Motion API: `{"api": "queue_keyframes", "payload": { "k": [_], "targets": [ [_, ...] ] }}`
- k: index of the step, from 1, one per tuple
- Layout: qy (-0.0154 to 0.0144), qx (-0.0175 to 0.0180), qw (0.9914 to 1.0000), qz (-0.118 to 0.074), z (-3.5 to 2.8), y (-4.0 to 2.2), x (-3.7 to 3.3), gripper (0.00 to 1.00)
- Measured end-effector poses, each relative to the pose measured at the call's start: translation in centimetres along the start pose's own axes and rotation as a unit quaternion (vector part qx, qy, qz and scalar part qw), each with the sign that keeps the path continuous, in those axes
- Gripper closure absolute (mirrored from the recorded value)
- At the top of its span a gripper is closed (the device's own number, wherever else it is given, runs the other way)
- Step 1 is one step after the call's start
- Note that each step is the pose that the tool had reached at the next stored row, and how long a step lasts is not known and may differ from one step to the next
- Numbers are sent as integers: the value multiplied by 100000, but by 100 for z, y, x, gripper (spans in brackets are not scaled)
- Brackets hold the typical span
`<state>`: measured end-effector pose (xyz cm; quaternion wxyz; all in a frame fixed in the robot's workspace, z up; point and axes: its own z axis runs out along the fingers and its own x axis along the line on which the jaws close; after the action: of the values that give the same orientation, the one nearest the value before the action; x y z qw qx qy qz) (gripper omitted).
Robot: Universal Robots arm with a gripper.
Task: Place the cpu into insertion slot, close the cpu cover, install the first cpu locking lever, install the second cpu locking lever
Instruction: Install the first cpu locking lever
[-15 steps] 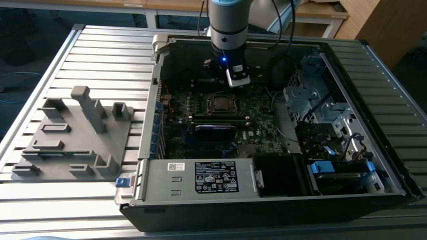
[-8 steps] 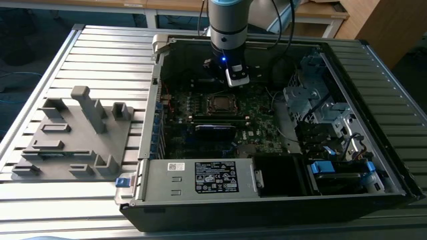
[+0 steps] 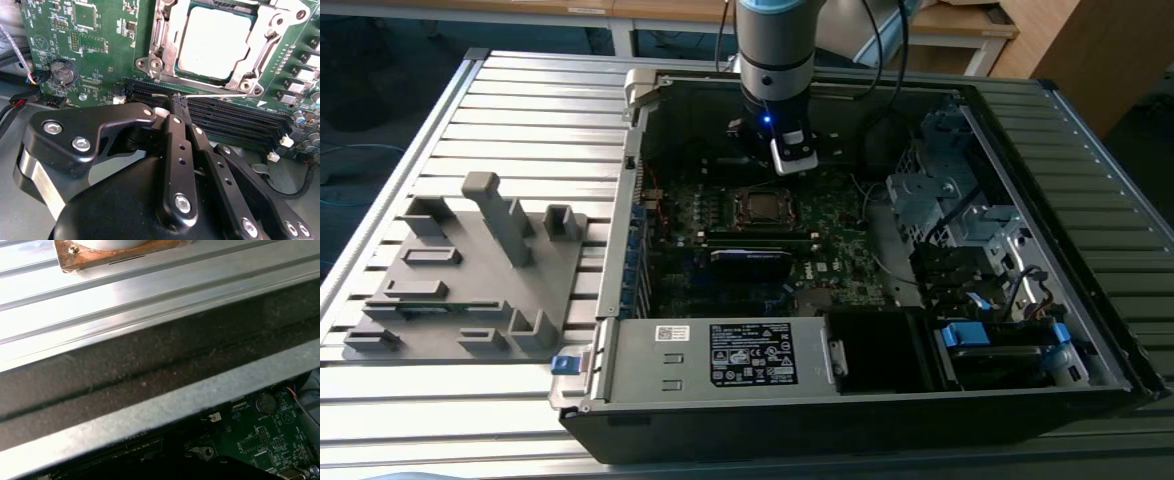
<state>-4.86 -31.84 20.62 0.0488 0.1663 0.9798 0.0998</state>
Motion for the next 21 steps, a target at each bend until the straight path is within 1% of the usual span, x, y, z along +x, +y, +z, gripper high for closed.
{"api": "queue_keyframes", "payload": {
  "k": [2, 6, 13, 21],
  "targets": [
    [-41, 9, 100000, 157, 4, 0, 1, 90],
    [-452, 122, 99978, 2064, 13, 2, 3, 90],
    [-563, 150, 99965, 2570, 20, 14, 12, 90],
    [-656, 196, 99953, 2999, 32, 12, 16, 90]
  ]
}}
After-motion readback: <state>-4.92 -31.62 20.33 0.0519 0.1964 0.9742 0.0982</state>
